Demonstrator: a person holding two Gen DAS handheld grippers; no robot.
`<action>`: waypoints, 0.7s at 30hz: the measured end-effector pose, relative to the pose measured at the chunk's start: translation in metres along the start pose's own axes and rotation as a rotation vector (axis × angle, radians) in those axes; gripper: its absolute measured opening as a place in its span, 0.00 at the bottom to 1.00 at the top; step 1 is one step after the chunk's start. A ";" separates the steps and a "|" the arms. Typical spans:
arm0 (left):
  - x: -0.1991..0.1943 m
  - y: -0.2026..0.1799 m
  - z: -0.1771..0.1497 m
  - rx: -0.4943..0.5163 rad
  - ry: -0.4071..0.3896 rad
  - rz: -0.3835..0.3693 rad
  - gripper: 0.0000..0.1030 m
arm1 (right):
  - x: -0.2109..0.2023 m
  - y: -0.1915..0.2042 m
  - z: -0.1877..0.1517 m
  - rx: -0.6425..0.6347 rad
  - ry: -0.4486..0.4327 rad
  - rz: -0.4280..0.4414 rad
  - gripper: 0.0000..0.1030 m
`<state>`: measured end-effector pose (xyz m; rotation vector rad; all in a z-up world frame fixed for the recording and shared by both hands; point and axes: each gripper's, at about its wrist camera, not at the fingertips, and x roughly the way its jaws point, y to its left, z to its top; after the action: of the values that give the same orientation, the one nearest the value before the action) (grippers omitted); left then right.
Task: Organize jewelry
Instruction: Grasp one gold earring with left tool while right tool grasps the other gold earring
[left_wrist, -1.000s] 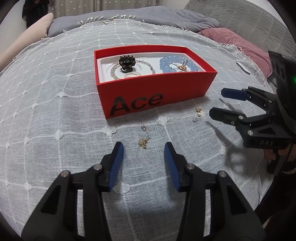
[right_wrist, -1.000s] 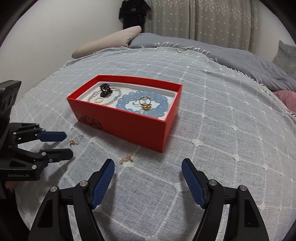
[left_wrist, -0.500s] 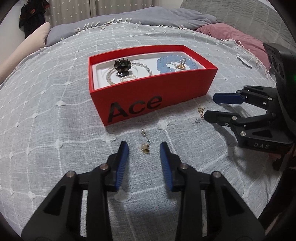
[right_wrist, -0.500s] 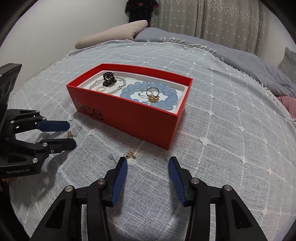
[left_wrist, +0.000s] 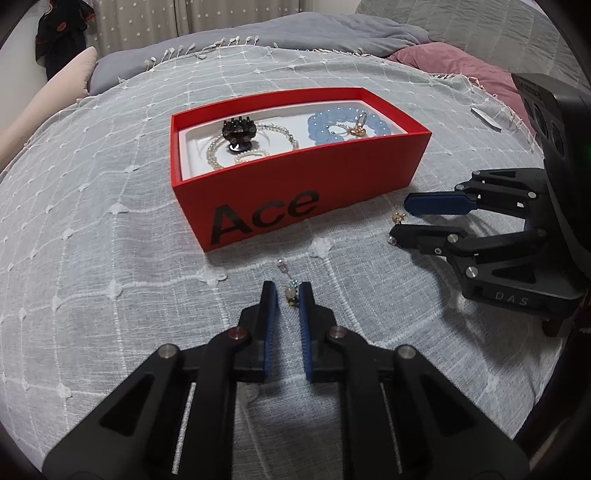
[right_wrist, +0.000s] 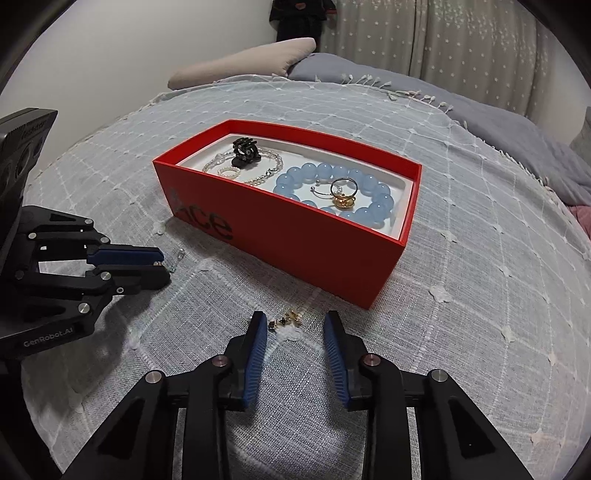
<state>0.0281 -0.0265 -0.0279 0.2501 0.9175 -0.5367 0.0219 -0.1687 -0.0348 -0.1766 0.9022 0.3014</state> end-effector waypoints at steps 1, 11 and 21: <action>0.000 0.000 0.000 -0.001 0.000 -0.001 0.12 | 0.000 0.000 0.001 0.000 0.000 0.002 0.30; -0.001 0.004 0.002 -0.018 -0.008 -0.001 0.06 | 0.001 0.004 0.003 -0.010 0.002 0.021 0.09; -0.006 0.004 0.004 -0.019 -0.023 -0.005 0.06 | -0.008 -0.001 0.003 0.012 -0.011 0.035 0.06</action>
<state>0.0304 -0.0225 -0.0206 0.2242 0.9009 -0.5345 0.0194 -0.1700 -0.0270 -0.1483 0.8970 0.3291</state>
